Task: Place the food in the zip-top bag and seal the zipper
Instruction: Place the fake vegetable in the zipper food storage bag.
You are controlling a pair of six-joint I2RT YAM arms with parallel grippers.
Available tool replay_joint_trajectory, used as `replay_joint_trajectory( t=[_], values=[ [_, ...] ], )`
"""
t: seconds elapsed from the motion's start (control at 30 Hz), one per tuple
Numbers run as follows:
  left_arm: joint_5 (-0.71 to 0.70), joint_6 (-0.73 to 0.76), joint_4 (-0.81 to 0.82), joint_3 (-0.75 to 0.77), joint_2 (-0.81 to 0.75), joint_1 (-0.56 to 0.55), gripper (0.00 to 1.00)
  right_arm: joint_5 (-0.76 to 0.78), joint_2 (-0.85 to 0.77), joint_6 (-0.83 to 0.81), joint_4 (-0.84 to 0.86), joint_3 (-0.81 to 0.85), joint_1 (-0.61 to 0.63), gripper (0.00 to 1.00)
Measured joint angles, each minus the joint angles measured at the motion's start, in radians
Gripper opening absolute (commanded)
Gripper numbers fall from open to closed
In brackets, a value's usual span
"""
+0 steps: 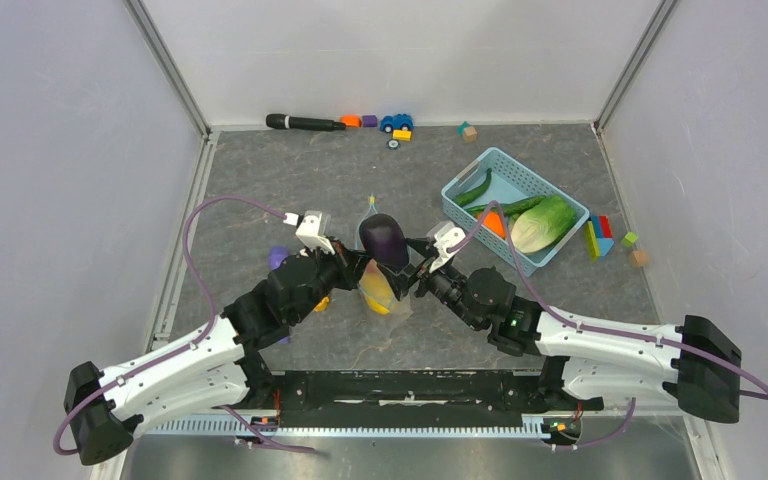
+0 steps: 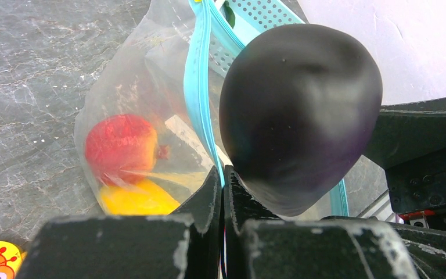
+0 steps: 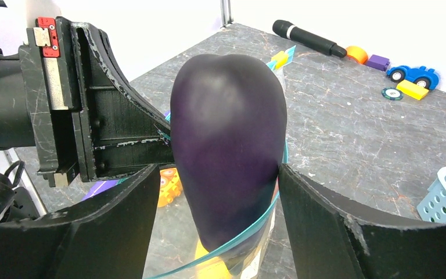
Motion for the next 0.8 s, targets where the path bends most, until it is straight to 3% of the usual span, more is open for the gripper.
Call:
replay_joint_trajectory(
  t=[0.2, 0.5, 0.8],
  values=[
    [0.000, 0.000, 0.000, 0.000, 0.000, 0.000, 0.02, -0.001, 0.000, 0.000, 0.000, 0.000, 0.000, 0.81],
    [0.000, 0.000, 0.000, -0.001, 0.000, 0.000, 0.02, -0.009, -0.019, 0.002, -0.002, 0.000, 0.002, 0.95],
    [0.000, 0.000, -0.002, -0.001, 0.000, 0.000, 0.02, -0.011, -0.032, 0.027, -0.075, 0.037, 0.005, 0.98]
  ],
)
